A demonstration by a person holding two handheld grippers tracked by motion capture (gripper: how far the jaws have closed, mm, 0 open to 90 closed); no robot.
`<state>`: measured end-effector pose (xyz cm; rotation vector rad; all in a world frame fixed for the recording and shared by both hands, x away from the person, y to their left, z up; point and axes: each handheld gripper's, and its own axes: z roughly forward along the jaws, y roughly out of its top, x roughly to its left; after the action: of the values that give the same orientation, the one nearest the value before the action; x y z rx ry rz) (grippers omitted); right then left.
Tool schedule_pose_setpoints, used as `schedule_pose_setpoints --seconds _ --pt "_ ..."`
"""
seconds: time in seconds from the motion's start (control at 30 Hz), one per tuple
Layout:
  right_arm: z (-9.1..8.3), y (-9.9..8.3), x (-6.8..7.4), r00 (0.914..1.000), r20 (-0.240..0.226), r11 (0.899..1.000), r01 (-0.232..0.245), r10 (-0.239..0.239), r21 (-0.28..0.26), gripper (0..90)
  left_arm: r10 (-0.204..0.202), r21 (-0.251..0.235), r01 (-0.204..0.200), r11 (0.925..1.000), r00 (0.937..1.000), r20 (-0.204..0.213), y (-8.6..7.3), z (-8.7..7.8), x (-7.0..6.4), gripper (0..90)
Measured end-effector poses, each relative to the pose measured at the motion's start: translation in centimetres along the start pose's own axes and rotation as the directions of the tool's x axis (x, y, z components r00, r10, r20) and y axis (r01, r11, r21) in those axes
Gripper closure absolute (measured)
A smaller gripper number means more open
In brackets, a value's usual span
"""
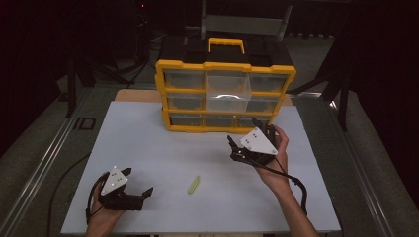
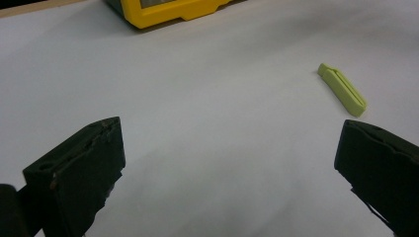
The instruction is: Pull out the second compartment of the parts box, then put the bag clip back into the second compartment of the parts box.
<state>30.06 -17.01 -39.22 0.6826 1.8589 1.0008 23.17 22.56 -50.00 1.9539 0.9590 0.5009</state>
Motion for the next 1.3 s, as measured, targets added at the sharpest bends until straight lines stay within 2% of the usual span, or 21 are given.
schedule_pose_setpoints --seconds 0.2,0.4,0.57,0.67,0.73,0.87,1.03,1.13,1.23,1.3 --pt "-0.3 -0.6 -0.5 0.9954 -0.05 0.997 -0.082 0.081 -0.002 13.2 -0.004 -0.003 0.004 1.0 1.0 0.004 0.1 -0.1 -0.1 0.1" --pt "-0.8 -1.7 -0.6 0.9909 -0.073 0.994 -0.113 0.113 0.008 13.2 -0.01 0.006 0.01 0.9999 1.0 0.001 0.5 -0.2 0.1 0.0" --pt "-1.7 -3.6 -0.8 0.9871 -0.076 0.99 -0.139 0.141 0.038 12.5 -0.028 0.029 0.028 0.9992 0.9996 -0.01 1.5 -0.1 0.2 0.1" --pt "-2.3 -4.9 -1.2 0.9822 -0.082 0.985 -0.165 0.169 0.047 12.5 -0.022 0.048 0.022 0.9986 0.9998 0.001 2.2 0.2 0.1 0.1" --pt "-2.7 -5.6 -1.4 0.974 -0.095 0.978 -0.202 0.206 0.045 12.6 -0.011 0.068 0.01 0.9977 0.9999 0.007 2.7 0.6 0.0 0.1" --pt "-3.3 -7.0 -1.6 0.9646 -0.12 0.972 -0.233 0.235 0.032 13.4 0.012 0.092 -0.015 0.9957 0.9995 0.028 3.9 1.3 -0.4 0.0" --pt "-3.8 -8.8 -1.3 0.959 -0.11 0.965 -0.26 0.261 0.028 13.4 0.038 0.133 -0.043 0.9901 0.9985 0.04 5.4 2.1 -0.6 0.1" --pt "-4.3 -10.0 -1.0 0.9506 -0.111 0.957 -0.289 0.29 0.023 13.4 0.039 0.148 -0.045 0.988 0.9984 0.041 6.1 2.6 -0.7 0.1" --pt "-4.6 -10.9 -0.5 0.9534 -0.105 0.959 -0.281 0.283 0.033 13.2 0.036 0.172 -0.044 0.9841 0.9981 0.049 6.7 3.2 -0.7 0.1" --pt "-4.9 -11.4 -0.3 0.9524 -0.108 0.959 -0.283 0.285 0.033 13.2 0.041 0.2 -0.051 0.9785 0.9978 0.052 7.1 3.7 -0.8 0.1"
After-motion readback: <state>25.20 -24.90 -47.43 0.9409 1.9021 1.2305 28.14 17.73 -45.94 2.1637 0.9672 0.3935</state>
